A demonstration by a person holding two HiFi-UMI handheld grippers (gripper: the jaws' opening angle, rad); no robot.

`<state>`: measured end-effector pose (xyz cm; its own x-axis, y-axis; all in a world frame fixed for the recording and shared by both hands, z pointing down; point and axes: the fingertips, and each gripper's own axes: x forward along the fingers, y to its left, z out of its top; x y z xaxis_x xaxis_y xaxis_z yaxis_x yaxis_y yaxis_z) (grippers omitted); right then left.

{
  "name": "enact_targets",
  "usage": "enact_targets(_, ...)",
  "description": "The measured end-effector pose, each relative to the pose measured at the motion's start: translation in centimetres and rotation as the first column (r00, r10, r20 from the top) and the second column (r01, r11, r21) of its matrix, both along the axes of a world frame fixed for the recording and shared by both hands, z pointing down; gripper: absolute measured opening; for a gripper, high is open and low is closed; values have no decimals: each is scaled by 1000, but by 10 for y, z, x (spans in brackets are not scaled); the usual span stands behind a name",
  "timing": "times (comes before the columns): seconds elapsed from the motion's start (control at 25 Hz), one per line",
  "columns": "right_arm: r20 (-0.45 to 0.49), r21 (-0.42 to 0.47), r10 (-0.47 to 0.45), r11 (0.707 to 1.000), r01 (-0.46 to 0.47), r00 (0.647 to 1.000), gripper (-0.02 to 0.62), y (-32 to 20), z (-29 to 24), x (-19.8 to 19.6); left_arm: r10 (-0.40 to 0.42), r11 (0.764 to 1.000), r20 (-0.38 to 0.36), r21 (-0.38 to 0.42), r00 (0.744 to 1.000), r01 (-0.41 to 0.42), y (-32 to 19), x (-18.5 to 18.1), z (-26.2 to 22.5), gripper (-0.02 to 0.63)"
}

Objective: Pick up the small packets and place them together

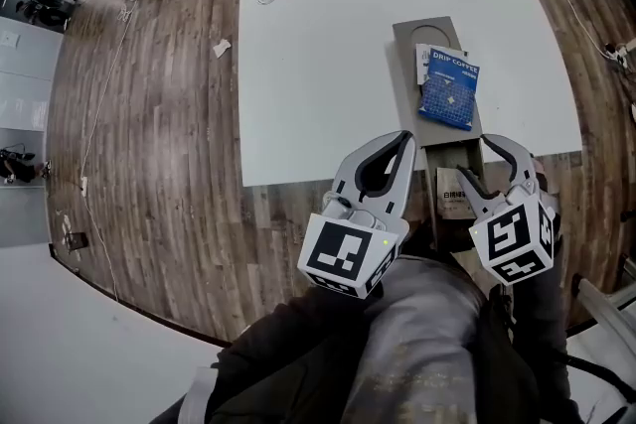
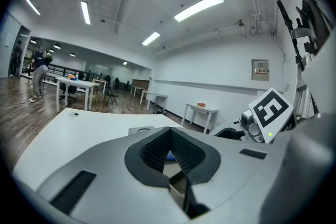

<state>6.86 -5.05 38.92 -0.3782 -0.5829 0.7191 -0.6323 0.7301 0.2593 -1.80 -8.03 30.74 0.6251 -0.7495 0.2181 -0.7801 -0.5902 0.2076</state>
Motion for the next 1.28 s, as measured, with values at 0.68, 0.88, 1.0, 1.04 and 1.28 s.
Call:
enact_targets(0.68,-155,-303,-157,947,104,975,314,57,106,-14,-38,997,0,-62,999,38,11,-17,36,3)
enact_targets(0.88,-215,-355,-182,930,97,959,322,56,116,-16,-27,995,-11,-95,1000,26,-3,-19,45,3)
enact_targets(1.0,-244,-374,-193,923,92,950,238,54,121,-13,-14,994,-15,-105,1000,13,-12,-16,47,3)
enact_targets(1.04,-247,-373,-194,923,92,949,210,52,120,-12,-14,994,-15,-107,1000,12,-15,-15,46,3)
enact_targets(1.28,-222,-302,-167,949,95,961,167,33,103,-17,-22,996,-13,-91,1000,21,-26,-17,45,3)
